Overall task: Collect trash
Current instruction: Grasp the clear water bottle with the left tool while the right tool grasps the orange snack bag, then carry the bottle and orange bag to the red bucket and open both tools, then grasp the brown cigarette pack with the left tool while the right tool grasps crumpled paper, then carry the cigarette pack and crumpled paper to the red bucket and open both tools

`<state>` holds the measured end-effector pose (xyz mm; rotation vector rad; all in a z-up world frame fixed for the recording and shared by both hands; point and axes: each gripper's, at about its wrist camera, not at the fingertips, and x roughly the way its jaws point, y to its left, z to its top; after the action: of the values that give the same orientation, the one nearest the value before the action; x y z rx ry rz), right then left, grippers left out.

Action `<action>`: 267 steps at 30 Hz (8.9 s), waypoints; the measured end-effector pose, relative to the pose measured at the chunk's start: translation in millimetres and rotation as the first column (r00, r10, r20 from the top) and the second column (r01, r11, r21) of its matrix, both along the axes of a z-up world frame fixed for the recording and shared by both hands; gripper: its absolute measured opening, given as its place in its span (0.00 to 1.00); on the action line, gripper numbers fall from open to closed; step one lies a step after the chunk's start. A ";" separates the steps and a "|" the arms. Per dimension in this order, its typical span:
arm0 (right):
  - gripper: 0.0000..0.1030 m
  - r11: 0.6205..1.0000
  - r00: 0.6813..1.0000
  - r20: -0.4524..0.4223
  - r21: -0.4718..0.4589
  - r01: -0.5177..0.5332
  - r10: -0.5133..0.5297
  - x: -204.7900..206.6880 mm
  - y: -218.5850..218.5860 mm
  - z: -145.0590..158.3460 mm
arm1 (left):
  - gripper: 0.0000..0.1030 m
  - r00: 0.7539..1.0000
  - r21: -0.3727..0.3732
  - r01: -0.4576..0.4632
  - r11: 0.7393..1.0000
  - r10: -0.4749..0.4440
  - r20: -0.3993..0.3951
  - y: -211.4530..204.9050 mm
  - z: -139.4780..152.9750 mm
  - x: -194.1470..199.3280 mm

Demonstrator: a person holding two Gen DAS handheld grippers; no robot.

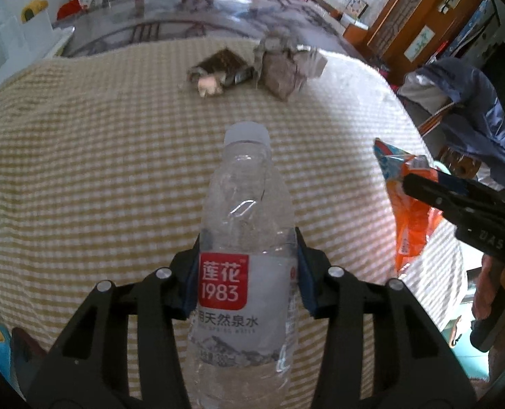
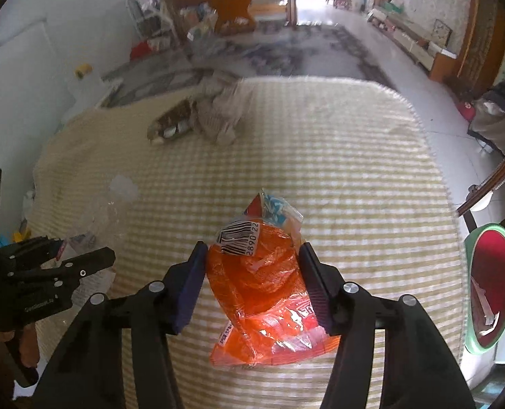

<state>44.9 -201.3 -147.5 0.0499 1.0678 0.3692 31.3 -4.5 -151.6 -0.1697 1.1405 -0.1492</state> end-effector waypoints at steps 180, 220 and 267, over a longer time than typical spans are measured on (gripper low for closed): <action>0.39 0.959 0.966 0.028 0.128 0.252 -0.258 -20.3 -64.6 30.1 | 0.49 0.987 -0.009 0.061 0.998 -0.059 0.152 -45.6 45.2 29.5; 0.39 0.949 0.966 0.098 0.235 0.212 -0.240 -19.0 -172.1 47.3 | 0.49 0.971 0.027 0.045 0.999 -0.050 0.233 -170.0 91.4 24.0; 0.39 0.856 0.880 0.063 0.272 0.439 -0.471 -27.5 -317.6 36.3 | 0.49 0.932 0.061 0.275 0.959 -0.282 0.227 -315.2 91.9 52.5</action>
<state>17.5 -518.9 -111.2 0.4946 0.8434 0.0697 83.7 -319.8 -59.7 0.0367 0.9261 -0.3954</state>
